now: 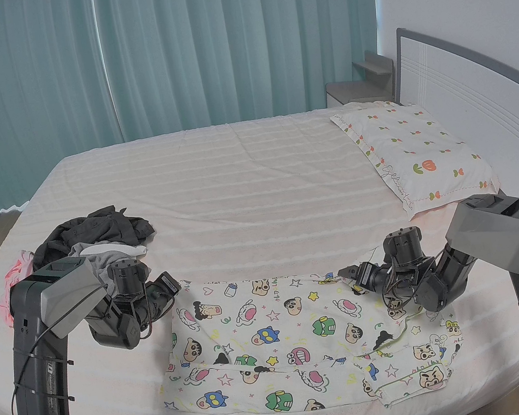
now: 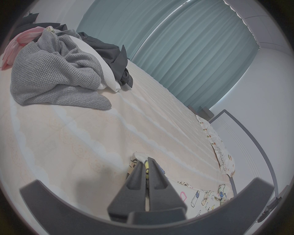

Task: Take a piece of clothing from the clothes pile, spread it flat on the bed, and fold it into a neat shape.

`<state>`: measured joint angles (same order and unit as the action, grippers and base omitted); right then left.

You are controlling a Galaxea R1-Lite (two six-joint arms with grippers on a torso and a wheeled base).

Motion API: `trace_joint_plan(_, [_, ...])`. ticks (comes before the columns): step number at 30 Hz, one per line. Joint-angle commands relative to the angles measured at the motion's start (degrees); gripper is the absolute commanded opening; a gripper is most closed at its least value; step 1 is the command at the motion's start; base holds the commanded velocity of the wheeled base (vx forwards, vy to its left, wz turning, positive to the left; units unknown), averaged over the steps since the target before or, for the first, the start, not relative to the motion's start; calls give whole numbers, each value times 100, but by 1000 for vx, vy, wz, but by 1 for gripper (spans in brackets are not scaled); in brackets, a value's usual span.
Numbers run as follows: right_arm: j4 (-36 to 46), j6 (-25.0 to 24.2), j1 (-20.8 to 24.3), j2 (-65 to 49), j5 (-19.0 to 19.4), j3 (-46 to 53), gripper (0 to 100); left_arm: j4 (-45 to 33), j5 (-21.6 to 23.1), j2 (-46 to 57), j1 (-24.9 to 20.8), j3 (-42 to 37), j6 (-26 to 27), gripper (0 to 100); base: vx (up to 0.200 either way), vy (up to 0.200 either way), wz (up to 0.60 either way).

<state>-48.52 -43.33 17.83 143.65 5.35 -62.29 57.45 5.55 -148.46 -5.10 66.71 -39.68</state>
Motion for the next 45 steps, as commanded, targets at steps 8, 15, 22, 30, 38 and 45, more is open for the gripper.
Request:
trace_joint_plan(8, [53, -704, -131, -197, -34, -1646, 100, 3, -10, 1, 0, -17, 4, 0, 0, 0, 0])
trace_joint_plan(15, [862, -677, -131, 31, -342, -2867, 100, 3, -10, 1, 0, -17, 4, 0, 0, 0, 0])
trace_joint_plan(22, [1011, -458, -254, 374, -641, -2973, 100, 3, -10, 1, 0, -17, 4, 0, 0, 0, 0])
trace_joint_plan(30, [1108, 509, -984, 172, -579, -2208, 100, 3, -10, 19, 26, -9, -31, 0, 0, 0, 0])
trace_joint_plan(38, [1064, 1511, -1379, 242, 159, -1487, 100, 3, -10, 27, 114, 0, -31, 0, 0, 0, 0])
trace_joint_plan(45, [1002, 1810, -1151, 409, 194, -1426, 100, -6, 8, 27, 202, 0, -22, 0, 0, 0, 0])
